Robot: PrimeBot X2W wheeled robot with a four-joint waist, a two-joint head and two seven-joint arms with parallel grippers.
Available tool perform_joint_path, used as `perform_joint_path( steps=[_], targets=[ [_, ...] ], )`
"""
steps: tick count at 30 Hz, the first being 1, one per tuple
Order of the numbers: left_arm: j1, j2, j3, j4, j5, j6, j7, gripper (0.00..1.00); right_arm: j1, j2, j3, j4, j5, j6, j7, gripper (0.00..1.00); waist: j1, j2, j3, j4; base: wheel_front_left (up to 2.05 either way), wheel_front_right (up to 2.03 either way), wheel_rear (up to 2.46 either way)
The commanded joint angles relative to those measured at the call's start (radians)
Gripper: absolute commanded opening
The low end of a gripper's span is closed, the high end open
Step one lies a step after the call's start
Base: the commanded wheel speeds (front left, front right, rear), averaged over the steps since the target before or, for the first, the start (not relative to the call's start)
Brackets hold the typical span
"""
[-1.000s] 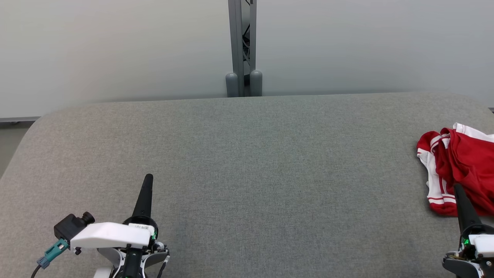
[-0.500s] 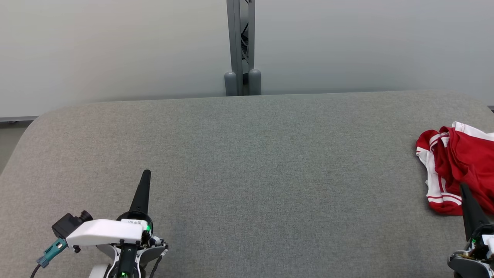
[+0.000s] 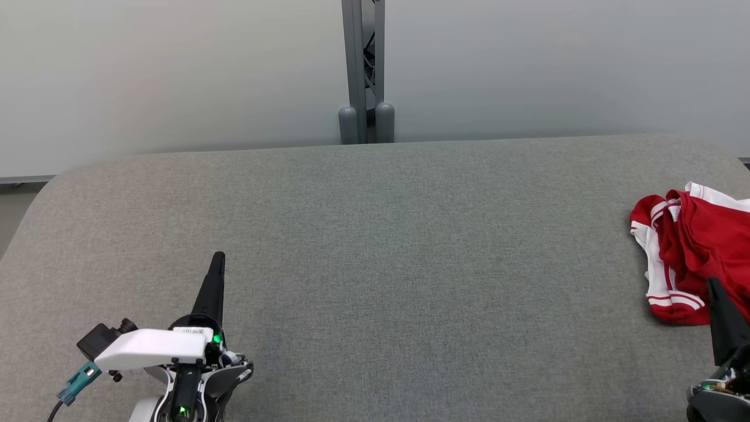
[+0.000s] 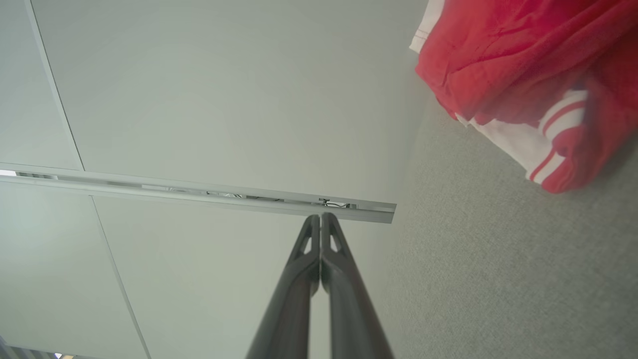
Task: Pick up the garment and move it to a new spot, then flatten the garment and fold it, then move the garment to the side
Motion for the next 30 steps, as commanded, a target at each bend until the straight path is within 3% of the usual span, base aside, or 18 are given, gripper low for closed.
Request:
perform_joint_path(
  steps=[1, 11, 30],
  targets=[
    [-0.022, 0.004, 0.005, 0.002, -0.024, -0.009, 0.005, 0.0, 0.007, -0.009, -0.008, -0.007, 0.025, 0.0, 0.012, 0.0, 0.0, 0.0, 0.001, -0.001, 0.0, 0.0, 0.0],
    [-0.03, 0.004, 0.011, 0.011, -0.086, -0.021, 0.016, 0.0, 0.009, -0.01, -0.024, -0.007, 0.087, 0.0, 0.033, 0.0, 0.0, 0.0, 0.004, -0.003, 0.0, 0.0, 0.0],
    [-0.029, 0.003, 0.012, 0.011, -0.084, -0.02, 0.018, 0.0, 0.009, -0.009, -0.023, -0.007, 0.085, 0.0, 0.031, 0.0, 0.0, 0.0, 0.004, -0.003, 0.0, 0.0, 0.0]
  ],
)
